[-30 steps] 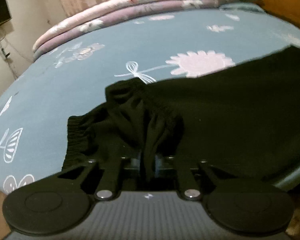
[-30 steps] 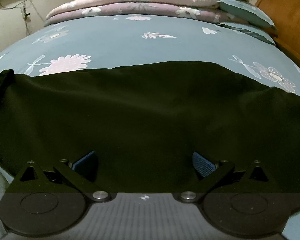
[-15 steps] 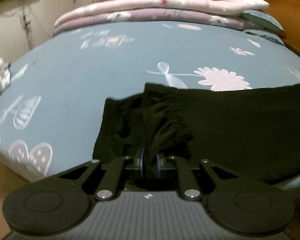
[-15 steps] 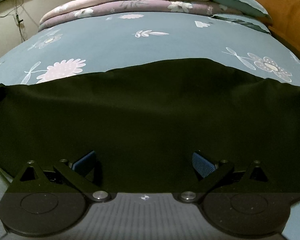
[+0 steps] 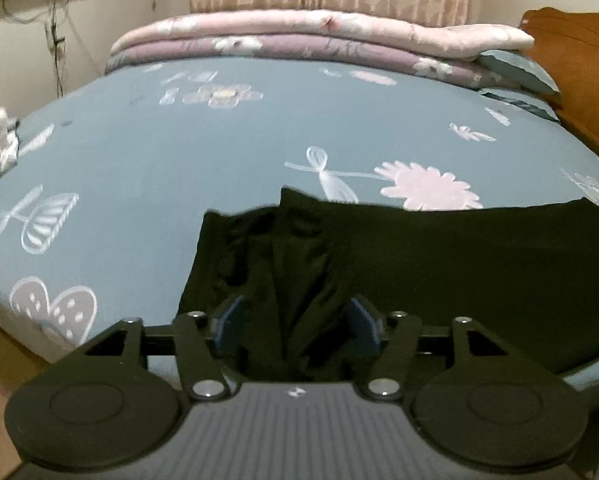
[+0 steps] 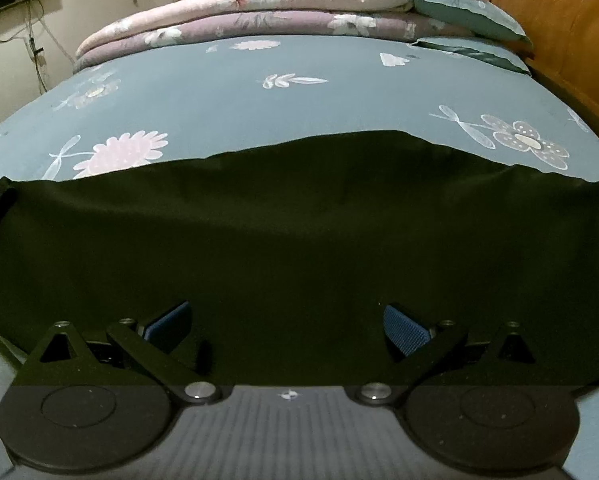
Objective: Fold clothes
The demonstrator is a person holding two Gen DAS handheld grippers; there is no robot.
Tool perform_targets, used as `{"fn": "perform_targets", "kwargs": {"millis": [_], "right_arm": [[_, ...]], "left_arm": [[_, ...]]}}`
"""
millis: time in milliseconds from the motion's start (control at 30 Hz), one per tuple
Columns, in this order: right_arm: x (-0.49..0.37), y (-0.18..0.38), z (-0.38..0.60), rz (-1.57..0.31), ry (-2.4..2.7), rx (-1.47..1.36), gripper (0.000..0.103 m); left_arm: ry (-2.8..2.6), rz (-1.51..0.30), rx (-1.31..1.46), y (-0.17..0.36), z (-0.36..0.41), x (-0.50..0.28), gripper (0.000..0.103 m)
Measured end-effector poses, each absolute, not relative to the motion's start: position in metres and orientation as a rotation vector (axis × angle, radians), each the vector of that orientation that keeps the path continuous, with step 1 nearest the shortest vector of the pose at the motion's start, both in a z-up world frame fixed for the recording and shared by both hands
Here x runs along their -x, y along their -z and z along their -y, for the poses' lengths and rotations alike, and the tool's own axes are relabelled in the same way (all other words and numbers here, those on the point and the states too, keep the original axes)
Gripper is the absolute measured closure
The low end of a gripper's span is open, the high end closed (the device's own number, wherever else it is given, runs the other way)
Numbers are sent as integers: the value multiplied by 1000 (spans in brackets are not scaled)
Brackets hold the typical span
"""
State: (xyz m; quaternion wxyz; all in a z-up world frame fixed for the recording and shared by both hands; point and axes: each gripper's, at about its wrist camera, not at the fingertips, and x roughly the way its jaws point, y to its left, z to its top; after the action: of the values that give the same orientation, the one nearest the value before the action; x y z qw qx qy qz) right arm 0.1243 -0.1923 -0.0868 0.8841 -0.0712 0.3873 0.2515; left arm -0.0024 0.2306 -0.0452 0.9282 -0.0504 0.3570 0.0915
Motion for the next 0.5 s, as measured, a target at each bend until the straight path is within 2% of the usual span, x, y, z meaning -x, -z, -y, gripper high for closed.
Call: {"fn": "perform_targets", "kwargs": {"millis": [400,433,500], "right_arm": [[-130,75,226,-721,-575,62,1],[-132,70,229,-701,-594,59,3],[-142,57,228,-676,-645,93,21]], "left_arm": [[-51,-713,50,31,-191,-30,38],[-30,-713,43,31,-185,-37,38],[13,-713,28,30,-173,-50,38]]}}
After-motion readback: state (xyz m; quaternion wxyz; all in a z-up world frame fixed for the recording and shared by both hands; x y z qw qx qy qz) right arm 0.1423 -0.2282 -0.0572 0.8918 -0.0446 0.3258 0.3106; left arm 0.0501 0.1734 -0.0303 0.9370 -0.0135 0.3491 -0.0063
